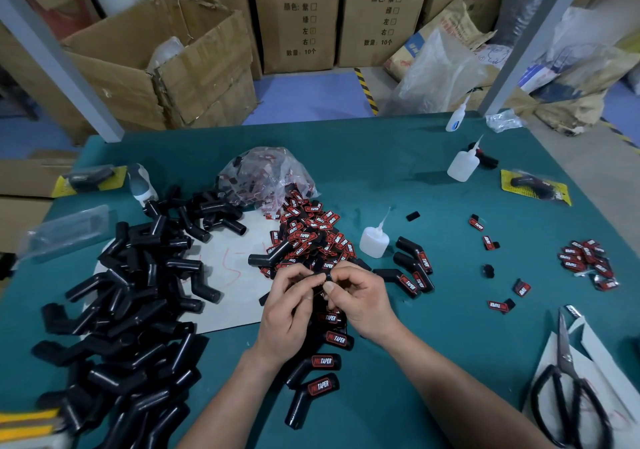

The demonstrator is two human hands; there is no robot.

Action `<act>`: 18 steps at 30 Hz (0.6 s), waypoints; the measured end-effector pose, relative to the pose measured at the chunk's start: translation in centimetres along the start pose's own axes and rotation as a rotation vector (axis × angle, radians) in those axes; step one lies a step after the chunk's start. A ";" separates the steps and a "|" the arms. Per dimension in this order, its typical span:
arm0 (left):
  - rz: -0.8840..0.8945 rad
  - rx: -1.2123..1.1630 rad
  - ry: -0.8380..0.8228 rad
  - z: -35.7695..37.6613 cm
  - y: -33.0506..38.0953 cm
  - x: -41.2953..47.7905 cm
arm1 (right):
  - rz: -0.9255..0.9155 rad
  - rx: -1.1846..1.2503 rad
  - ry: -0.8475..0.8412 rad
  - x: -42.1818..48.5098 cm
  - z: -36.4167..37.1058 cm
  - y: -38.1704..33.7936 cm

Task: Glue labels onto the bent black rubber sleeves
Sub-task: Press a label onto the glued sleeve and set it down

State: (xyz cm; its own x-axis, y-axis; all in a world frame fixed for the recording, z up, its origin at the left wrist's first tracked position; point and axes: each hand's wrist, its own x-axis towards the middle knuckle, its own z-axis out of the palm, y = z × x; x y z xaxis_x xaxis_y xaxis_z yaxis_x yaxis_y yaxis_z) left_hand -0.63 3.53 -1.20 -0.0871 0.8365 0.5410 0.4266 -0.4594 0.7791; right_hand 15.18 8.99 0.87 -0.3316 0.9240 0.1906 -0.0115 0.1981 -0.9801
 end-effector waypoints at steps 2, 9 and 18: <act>-0.010 -0.003 -0.003 0.0 0.0 0.0 | 0.006 0.007 0.005 0.0 0.1 -0.1; -0.030 -0.015 0.000 0.1 -0.2 -0.1 | 0.000 0.027 -0.008 0.0 0.1 -0.4; -0.032 -0.015 0.039 0.1 -0.6 -0.3 | -0.002 0.038 -0.011 -0.1 0.2 -0.5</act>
State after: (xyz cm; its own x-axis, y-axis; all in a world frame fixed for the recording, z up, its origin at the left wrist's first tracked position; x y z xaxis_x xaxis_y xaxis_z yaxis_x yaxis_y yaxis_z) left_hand -0.75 3.61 -1.90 -0.1358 0.8387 0.5274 0.4097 -0.4372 0.8006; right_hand 15.04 8.75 1.33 -0.3423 0.9197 0.1922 -0.0481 0.1872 -0.9811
